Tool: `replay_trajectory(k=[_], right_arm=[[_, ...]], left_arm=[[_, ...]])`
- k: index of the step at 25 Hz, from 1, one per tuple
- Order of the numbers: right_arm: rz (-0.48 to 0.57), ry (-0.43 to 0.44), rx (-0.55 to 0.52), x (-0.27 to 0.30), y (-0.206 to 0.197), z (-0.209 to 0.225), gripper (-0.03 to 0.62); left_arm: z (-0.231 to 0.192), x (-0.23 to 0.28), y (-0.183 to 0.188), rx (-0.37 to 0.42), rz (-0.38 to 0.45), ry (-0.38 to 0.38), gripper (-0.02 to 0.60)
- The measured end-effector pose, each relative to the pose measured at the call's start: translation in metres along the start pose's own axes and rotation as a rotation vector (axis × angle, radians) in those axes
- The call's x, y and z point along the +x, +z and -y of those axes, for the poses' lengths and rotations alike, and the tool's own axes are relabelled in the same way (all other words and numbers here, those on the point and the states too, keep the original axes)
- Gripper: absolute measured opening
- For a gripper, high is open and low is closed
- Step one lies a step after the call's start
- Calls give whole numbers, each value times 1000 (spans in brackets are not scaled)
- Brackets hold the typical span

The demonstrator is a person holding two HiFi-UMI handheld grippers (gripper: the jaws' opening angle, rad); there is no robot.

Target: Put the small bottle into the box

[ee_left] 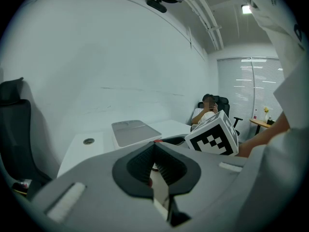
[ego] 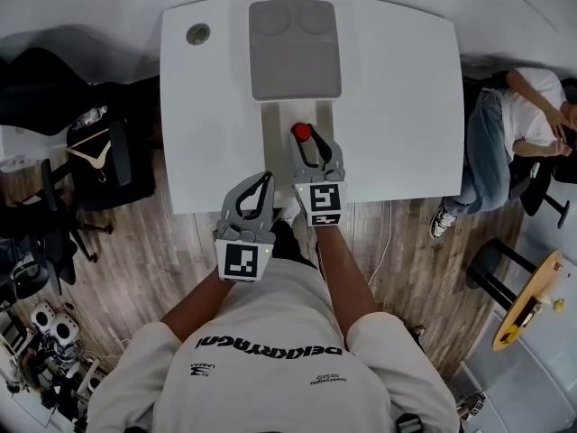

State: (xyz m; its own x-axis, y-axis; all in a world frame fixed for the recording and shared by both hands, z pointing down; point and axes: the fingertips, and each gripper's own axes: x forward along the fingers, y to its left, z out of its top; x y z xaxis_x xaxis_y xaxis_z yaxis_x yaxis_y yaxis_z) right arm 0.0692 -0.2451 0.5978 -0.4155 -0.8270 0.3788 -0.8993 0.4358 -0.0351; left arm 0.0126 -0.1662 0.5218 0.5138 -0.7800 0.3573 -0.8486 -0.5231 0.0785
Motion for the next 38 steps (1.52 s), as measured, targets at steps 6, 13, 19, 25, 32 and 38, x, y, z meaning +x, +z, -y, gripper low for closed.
replay_trajectory(k=[6,13,19,25,32,38], right_arm=[[-18,3,-19,1,-3,-2,135],[-34,6,-32,-4,-5,-3,135],[-47,10,-57,-4,-5,-4,137],[-61,14,-55,-6,-7,-6,138],[-63,13,-31,-6,-10,-7,156],[-52,17,-28,-9,-6,-5,181]], left_arm=[[-2,1,0,3,5,1,8],[0,-1,2,1,9,1,8],[2,-2,4,7,13,-1,8],[-1,-4,4,21,21,9,8],[-2,-6,3,22,26,14,8],[-3,-8,1,26,45,27,8]])
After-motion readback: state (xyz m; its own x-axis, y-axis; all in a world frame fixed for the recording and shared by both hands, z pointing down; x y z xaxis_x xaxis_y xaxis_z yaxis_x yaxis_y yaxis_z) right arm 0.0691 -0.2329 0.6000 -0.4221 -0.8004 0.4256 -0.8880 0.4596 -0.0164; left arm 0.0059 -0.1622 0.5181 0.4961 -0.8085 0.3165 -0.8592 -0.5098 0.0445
